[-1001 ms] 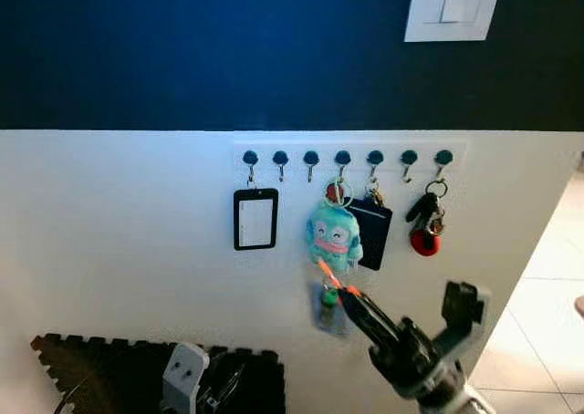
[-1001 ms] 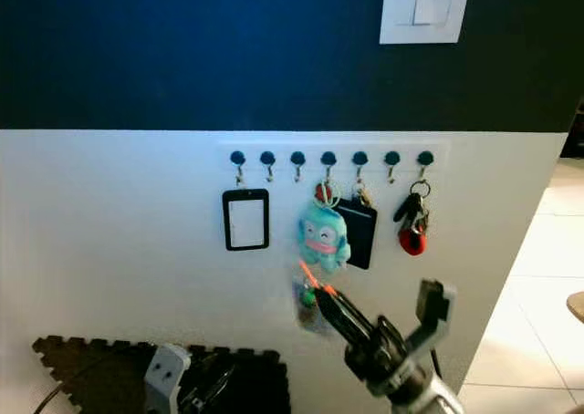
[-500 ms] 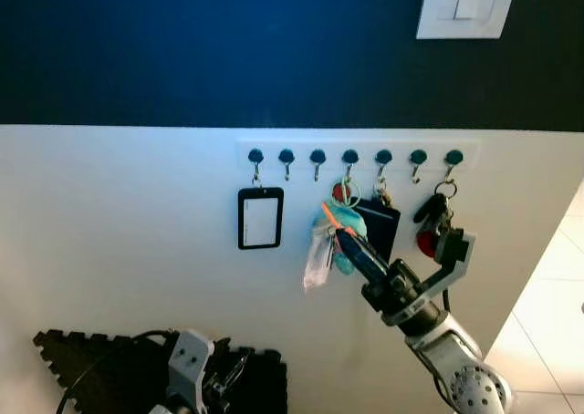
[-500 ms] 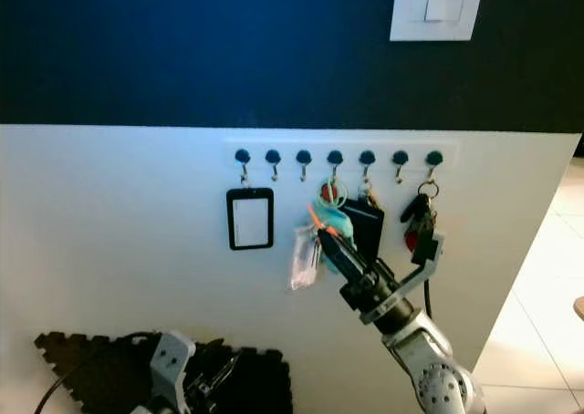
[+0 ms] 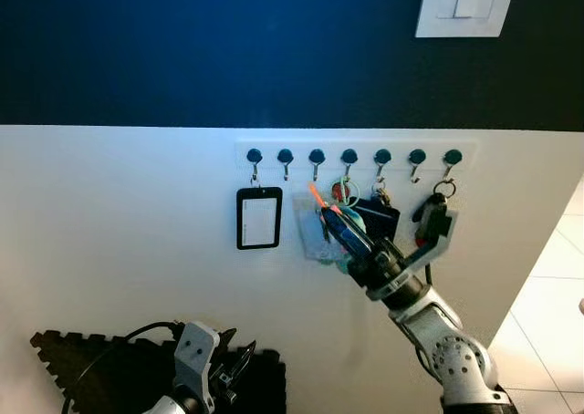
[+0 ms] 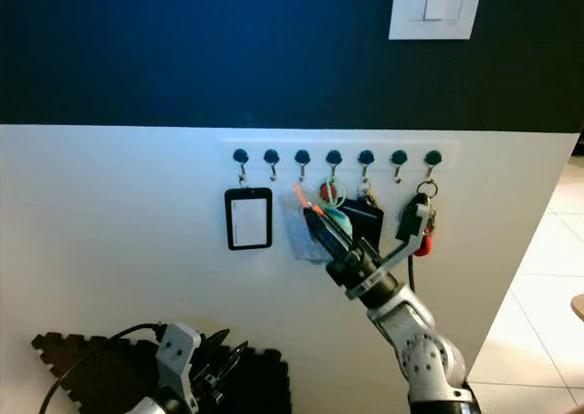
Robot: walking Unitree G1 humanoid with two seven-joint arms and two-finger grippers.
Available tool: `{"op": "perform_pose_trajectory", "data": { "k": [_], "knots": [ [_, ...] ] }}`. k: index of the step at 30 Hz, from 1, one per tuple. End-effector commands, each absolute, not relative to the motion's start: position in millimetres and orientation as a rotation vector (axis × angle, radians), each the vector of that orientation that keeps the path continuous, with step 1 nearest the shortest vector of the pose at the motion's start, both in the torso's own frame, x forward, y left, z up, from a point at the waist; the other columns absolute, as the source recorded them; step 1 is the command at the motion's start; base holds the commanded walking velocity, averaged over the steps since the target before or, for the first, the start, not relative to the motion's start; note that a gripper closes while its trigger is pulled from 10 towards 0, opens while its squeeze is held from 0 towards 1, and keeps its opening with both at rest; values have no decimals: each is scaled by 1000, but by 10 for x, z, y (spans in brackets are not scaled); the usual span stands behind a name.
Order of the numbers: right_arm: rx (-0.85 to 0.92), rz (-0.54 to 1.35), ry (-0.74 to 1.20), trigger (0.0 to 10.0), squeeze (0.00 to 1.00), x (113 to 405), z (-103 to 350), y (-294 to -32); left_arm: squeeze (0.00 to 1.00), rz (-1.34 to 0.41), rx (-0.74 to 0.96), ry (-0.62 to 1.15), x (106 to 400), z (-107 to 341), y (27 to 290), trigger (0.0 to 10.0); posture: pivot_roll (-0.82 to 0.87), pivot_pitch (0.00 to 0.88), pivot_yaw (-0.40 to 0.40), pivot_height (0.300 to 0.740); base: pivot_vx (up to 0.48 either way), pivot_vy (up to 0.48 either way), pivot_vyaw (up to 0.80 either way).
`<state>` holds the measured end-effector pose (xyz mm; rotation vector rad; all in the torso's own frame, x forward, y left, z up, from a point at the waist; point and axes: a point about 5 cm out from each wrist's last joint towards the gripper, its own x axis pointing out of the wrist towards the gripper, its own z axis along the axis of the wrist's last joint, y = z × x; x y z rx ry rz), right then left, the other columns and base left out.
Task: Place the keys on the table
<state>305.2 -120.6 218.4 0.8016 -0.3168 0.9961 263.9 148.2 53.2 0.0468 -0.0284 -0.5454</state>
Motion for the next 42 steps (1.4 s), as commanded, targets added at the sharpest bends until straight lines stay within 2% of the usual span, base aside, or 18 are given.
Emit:
{"op": "perform_pose_trajectory", "data": {
  "k": [1, 14, 22, 26, 30, 36, 42],
  "knots": [
    [800, 1003, -318, 10000, 0, 3057, 2197, -1178, 0, -544, 41, -25, 2631, 536, 1478, 10000, 12, 27, 10, 740, 0, 0, 0],
    [819, 943, -307, 10000, 0, 3240, 2248, -1122, 0, -576, -7, -96, 2669, 683, 1367, 10000, 12, 33, 6, 740, 0, 0, 0],
    [829, 919, -308, 10000, 0, 3281, 2244, -1125, 0, -570, -112, -274, 2764, 1093, 1188, 10000, 12, 32, 0, 740, 0, 0, 0],
    [829, 918, -311, 10000, 0, 3288, 2248, -1130, 0, -592, -119, -313, 2767, 1203, 1133, 10000, 12, 31, -2, 740, 0, 0, 0],
    [828, 922, -310, 10000, 0, 3297, 2254, -1129, 0, -629, -122, -427, 2729, 1497, 976, 10000, 11, 34, -11, 740, 0, 0, 0],
    [827, 929, -303, 10000, 0, 3305, 2253, -1122, 0, -664, -131, -491, 2673, 1680, 850, 10000, 14, 33, -18, 740, 0, 0, 0],
    [826, 930, -302, 10000, 0, 3309, 2251, -1120, 0, -670, -125, -496, 2669, 1725, 849, 10000, 11, 29, -15, 740, 0, 0, 0]
  ]
}}
